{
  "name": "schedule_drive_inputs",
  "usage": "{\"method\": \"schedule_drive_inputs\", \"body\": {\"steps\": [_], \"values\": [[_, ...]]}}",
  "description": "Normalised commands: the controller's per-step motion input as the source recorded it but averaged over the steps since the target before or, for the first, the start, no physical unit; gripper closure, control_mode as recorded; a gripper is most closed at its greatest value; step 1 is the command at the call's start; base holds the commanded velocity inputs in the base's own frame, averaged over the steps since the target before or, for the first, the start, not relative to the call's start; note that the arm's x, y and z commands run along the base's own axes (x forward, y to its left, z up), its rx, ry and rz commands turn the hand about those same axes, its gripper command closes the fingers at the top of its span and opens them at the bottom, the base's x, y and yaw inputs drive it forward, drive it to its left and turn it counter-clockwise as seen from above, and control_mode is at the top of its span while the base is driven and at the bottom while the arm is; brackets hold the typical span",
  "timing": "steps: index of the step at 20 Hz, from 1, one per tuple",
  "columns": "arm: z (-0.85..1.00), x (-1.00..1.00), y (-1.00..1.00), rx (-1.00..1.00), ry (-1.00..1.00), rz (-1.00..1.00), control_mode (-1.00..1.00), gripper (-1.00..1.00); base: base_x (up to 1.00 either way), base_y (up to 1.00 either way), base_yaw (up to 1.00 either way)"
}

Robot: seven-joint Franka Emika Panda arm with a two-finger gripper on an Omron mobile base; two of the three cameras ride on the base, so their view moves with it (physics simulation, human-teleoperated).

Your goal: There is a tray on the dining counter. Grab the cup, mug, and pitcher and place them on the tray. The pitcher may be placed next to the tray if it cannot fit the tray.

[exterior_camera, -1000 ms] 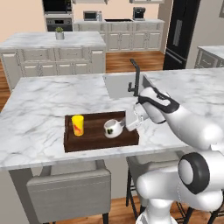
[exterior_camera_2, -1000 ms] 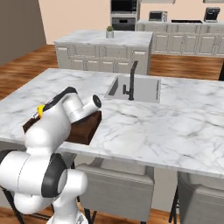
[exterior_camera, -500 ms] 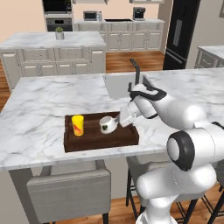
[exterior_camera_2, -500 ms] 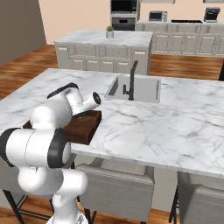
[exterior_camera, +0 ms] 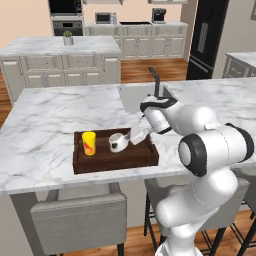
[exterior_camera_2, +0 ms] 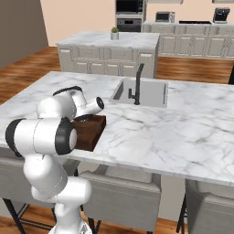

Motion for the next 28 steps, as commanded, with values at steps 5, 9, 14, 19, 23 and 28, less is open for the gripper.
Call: {"method": "schedule_drive_inputs", "body": {"steps": [5, 9, 14, 19, 23, 28], "values": [[-0.3, 0.35, 0.1, 0.0, 0.0, 0.01, -1.0, 1.0, 0.0, 0.0, 0.0], [-0.29, 0.26, 0.05, 0.0, 0.0, 0.02, -1.0, 1.0, 0.0, 0.0, 0.0], [-0.29, 0.16, 0.07, 0.0, 0.0, 0.02, -1.0, 1.0, 0.0, 0.0, 0.0], [-0.23, 0.13, 0.11, 0.0, 0.0, 0.02, -1.0, 1.0, 0.0, 0.0, 0.0], [-0.22, 0.07, 0.15, 0.0, 0.0, 0.02, -1.0, 1.0, 0.0, 0.0, 0.0], [-0.06, 0.0, 0.16, 0.0, 0.01, 0.02, -1.0, 1.0, 0.0, 0.0, 0.0]]}}
